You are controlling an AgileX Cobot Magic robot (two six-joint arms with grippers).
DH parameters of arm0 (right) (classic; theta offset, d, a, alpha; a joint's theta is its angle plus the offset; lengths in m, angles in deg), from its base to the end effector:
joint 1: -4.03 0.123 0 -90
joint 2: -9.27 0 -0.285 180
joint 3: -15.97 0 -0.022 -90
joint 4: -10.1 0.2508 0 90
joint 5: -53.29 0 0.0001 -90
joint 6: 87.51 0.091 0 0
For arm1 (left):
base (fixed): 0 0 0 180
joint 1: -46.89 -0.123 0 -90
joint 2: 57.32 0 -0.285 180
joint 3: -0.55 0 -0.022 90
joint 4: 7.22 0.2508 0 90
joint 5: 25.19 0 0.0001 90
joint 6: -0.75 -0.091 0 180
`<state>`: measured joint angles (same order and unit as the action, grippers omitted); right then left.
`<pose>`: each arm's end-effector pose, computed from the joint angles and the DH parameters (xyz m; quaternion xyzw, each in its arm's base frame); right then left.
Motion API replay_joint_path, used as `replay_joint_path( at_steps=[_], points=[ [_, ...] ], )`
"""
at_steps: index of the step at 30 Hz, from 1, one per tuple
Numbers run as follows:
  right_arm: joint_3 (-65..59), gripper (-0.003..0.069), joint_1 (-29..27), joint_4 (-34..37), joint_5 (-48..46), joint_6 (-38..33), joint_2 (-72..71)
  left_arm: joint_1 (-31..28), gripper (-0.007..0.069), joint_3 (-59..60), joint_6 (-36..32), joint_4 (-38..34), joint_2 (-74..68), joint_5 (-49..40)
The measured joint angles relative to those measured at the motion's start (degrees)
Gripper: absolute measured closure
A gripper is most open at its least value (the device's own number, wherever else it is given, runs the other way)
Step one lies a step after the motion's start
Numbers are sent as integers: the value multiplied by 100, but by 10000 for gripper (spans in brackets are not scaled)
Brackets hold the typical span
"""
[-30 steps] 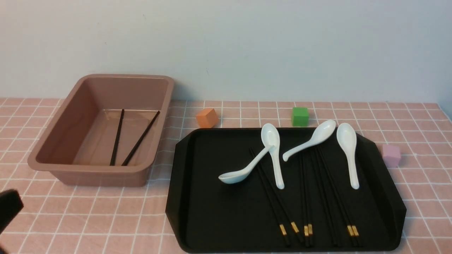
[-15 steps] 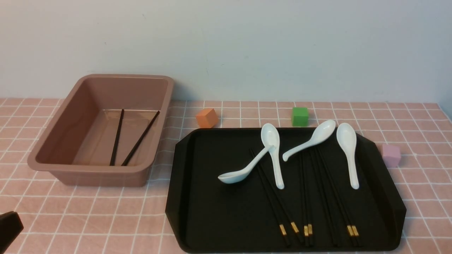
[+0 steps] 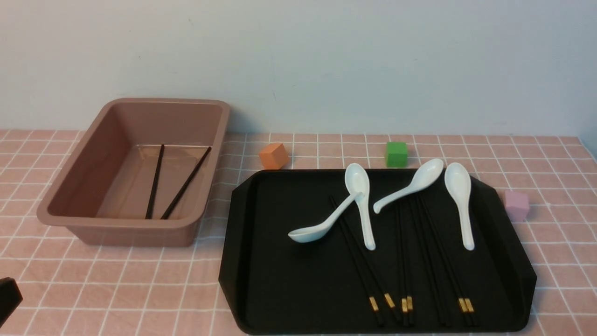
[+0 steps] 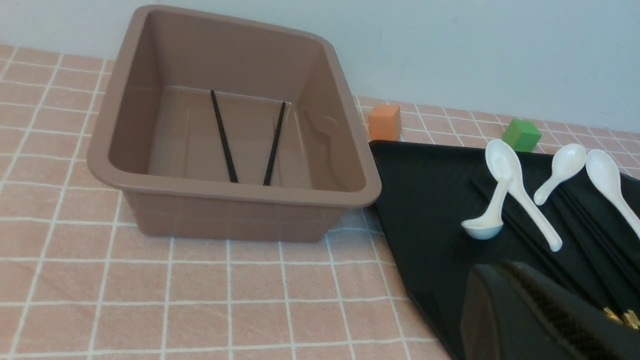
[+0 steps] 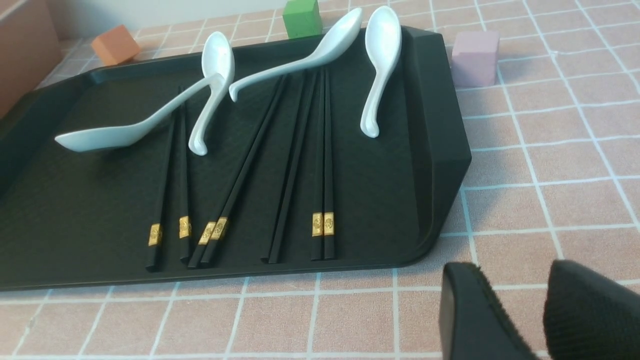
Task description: On pink tablecloth take chopsticks from black tray and put them in box.
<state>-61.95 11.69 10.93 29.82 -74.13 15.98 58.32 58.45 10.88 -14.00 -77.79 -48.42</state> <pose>0.0505 0.0073 0.1733 0.0441 0.8083 0.1133 0.5761 0.0612 -0.0167 0.2766 -0.0186 0.7738 -0.1695 0.6100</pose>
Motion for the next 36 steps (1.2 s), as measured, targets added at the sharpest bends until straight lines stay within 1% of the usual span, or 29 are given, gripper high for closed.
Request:
replay_joint_path(
  at_steps=[2, 7, 8, 11, 16, 20, 24, 36],
  points=[
    [0, 419, 0, 0, 0, 0, 0, 0, 638, 54, 0, 58, 87, 80],
    [0, 419, 0, 0, 0, 0, 0, -13, 638, 715, 0, 119, 774, 862],
    [0, 419, 0, 0, 0, 0, 0, -14, 638, 786, 0, 119, 798, 892],
    [0, 419, 0, 0, 0, 0, 0, -302, 638, 1332, 5, 0, 1100, 1203],
    [0, 419, 0, 0, 0, 0, 0, -1019, 638, 1978, 110, -173, 1322, 1289],
    [0, 419, 0, 0, 0, 0, 0, -1164, 638, 2082, 221, -171, 1322, 1014],
    [0, 419, 0, 0, 0, 0, 0, -1171, 638, 2104, 288, -107, 1322, 189],
    [0, 419, 0, 0, 0, 0, 0, -1171, 637, 2104, 299, -79, 1322, 72]
  ],
)
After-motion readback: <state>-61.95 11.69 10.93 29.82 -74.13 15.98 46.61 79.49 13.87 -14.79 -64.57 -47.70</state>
